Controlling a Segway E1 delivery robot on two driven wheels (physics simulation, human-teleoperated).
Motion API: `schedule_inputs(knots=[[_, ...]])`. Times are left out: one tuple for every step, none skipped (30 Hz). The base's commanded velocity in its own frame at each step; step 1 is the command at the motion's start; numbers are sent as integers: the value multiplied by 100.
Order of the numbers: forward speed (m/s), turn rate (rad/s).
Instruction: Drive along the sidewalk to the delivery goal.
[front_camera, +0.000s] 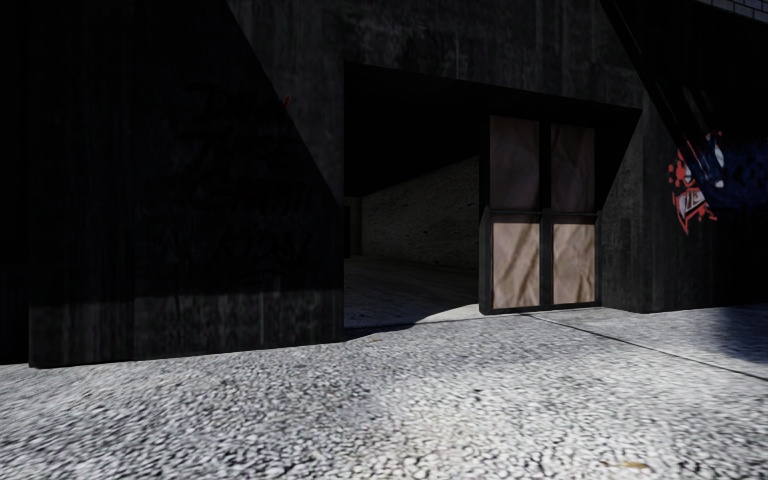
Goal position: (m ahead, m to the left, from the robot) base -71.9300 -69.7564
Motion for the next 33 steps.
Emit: schedule_inputs(knots=[[0, 0], [0, 0], [0, 0], [0, 0], [0, 0], [0, 0], [0, 0], [0, 0], [0, 0], [0, 0], [0, 0], [0, 0], [0, 0], [0, 0], [0, 0], [0, -2], [0, -7], [0, -7], [0, -14], [0, -20], [0, -23], [0, -24], [0, -24], [0, -24], [0, -24], [0, -24], [0, -24], [0, -24], [0, -24], [0, -24], [0, -24], [0, -24], [0, -24]])
